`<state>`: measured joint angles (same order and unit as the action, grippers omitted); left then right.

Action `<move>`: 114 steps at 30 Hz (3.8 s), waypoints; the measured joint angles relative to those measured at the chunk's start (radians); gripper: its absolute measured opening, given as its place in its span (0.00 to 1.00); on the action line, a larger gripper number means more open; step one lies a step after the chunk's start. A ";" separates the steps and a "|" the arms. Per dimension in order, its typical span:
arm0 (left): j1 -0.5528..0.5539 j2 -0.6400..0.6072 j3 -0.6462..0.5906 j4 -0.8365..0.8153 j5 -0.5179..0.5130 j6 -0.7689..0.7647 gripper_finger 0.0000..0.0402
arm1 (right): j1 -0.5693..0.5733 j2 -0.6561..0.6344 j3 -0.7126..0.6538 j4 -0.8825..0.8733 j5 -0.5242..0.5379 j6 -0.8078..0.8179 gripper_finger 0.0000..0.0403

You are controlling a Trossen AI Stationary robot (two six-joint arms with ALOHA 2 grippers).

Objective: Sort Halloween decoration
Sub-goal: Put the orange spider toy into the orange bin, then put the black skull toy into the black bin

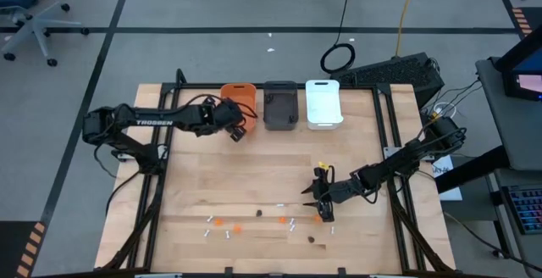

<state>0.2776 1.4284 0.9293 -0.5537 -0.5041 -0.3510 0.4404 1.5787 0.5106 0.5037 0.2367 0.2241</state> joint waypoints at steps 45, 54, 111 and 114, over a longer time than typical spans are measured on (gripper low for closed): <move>-0.316 -0.005 0.045 0.111 0.338 0.155 0.51 | -0.260 0.095 0.126 0.306 0.044 -0.212 0.36; -0.639 0.034 -0.013 0.282 0.224 0.072 0.51 | -0.176 0.095 0.126 0.255 -0.006 -0.194 0.36; -0.873 0.528 -0.037 0.740 -0.027 -0.141 0.22 | -0.137 0.095 0.126 0.209 -0.002 -0.138 0.36; -0.873 0.528 -0.036 0.732 -0.037 -0.140 0.16 | -0.137 0.095 0.126 0.206 -0.002 -0.134 0.36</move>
<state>-0.5954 1.9560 0.8928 0.1781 -0.5408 -0.4909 0.3031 1.6741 0.6361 0.7099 0.2344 0.0901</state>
